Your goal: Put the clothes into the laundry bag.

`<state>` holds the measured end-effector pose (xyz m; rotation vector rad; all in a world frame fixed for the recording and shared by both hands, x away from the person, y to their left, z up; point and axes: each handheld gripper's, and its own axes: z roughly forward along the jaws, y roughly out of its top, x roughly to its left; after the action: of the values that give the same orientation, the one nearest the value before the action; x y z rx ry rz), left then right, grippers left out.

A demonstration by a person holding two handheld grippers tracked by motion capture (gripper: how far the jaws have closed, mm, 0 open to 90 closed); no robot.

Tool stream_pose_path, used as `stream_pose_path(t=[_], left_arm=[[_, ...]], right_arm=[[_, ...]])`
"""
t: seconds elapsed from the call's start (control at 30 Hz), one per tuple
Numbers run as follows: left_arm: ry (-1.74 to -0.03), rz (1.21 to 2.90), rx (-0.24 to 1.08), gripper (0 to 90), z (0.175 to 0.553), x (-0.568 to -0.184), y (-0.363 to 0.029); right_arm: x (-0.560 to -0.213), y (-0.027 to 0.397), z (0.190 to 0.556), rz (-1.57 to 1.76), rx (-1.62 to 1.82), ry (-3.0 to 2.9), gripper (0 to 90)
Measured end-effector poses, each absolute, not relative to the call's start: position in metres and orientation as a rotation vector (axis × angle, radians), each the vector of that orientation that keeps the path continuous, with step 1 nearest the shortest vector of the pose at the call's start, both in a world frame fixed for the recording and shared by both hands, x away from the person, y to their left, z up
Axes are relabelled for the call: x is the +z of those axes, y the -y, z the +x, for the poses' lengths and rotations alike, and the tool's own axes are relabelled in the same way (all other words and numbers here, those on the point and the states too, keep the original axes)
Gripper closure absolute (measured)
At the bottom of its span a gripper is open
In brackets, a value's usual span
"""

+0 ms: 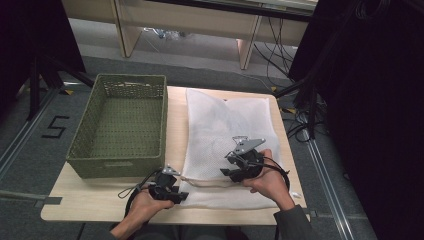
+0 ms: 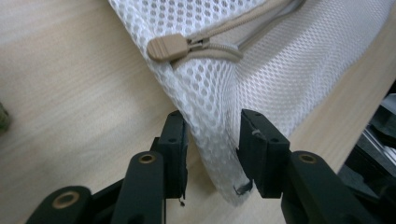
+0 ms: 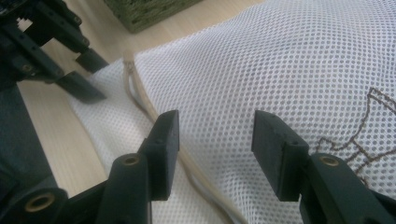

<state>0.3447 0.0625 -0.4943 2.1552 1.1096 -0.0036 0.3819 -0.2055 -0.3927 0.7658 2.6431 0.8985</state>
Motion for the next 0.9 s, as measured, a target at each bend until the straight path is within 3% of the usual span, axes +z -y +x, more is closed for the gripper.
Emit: stream_pose_path(t=[0.27,0.57,0.9], left_arm=[[-1.115,2.162,-0.05,61.5,0.342,-0.496,-0.066],[-1.11,2.128,0.001,78.9,0.339,-0.496,-0.065],[-1.084,2.135,0.059,82.2,0.338,-0.492,-0.061]], right_arm=[[-0.396,0.188,0.387,0.752,0.958,-2.658,53.3],[-0.408,0.149,0.393,0.72,0.961,-2.74,58.0],[-0.424,0.132,0.402,0.712,0.959,-2.782,64.8]])
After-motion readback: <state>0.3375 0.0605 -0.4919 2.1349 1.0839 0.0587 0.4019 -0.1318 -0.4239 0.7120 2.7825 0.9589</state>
